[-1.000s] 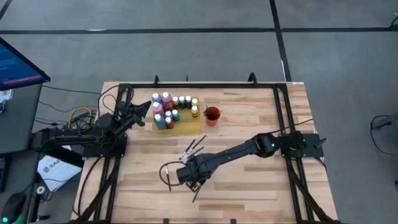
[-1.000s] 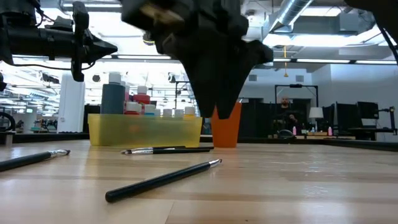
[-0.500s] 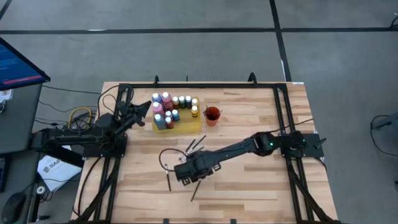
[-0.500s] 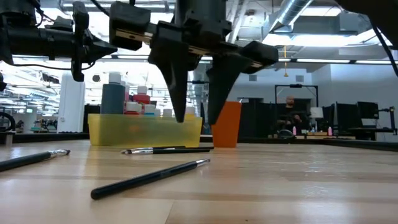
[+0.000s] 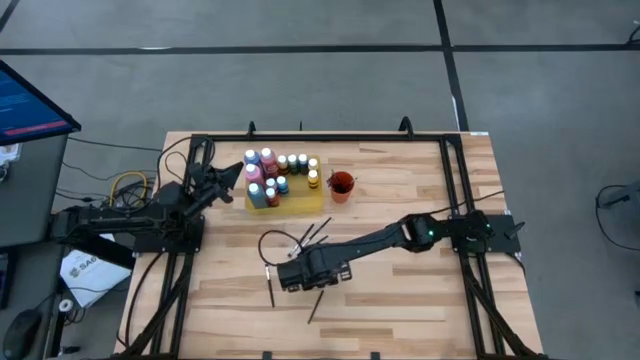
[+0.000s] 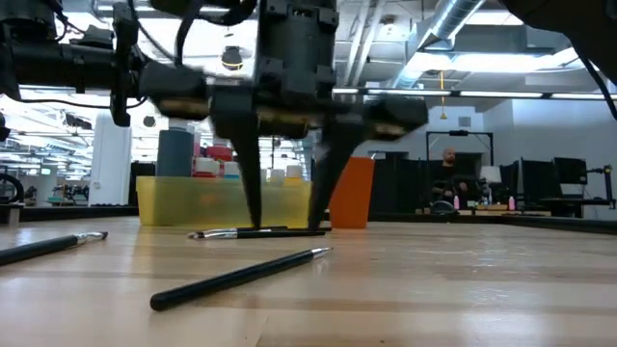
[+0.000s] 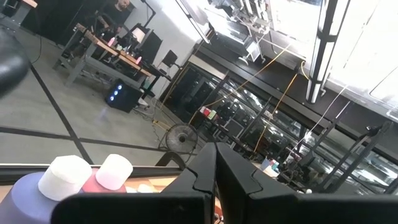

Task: Pick & Place Paint Supplies
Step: Put the silver paint brush into the orange cup

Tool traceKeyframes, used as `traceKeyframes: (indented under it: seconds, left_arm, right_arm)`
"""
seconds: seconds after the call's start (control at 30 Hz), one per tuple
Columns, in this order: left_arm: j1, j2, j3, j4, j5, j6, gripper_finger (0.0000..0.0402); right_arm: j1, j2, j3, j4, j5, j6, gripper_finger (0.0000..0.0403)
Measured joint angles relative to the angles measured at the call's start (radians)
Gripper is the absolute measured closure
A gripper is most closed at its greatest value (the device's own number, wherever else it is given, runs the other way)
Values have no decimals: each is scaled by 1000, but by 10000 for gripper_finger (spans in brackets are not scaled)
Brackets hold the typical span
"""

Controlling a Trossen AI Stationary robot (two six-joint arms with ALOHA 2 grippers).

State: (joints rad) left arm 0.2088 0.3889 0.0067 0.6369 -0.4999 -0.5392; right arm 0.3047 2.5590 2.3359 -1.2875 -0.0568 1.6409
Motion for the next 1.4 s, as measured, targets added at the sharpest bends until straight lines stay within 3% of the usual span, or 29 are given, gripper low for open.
traceKeyframes:
  seconds: [0.37, 1.0, 1.4]
  left_arm:
    - [0, 16, 0, 1, 0, 0, 400]
    - [0, 20, 0, 0, 0, 0, 400]
    - [0, 20, 0, 0, 0, 0, 400]
  right_arm:
    - [-14, 8, -3, -83, 3, -13, 247]
    - [-8, 17, -2, 68, 20, 20, 252]
    - [-27, 40, 1, 117, -25, 7, 298]
